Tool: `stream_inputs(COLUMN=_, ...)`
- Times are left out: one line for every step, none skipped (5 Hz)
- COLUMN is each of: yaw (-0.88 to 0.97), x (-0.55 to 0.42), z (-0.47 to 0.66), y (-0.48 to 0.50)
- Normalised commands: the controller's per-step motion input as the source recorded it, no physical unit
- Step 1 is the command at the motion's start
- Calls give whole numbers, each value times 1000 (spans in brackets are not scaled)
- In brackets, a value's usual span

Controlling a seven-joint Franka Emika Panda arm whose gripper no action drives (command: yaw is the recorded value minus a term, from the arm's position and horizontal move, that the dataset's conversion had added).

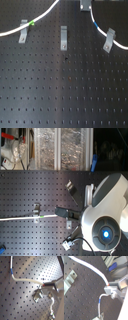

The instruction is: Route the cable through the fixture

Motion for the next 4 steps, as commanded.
stream_inputs(yaw=49, x=-37, z=77, y=-103)
stream_inputs(yaw=0, x=5, z=4, y=71)
stream_inputs(yaw=0, x=-50, z=235, y=559)
stream_inputs(yaw=263, x=28, z=207, y=385)
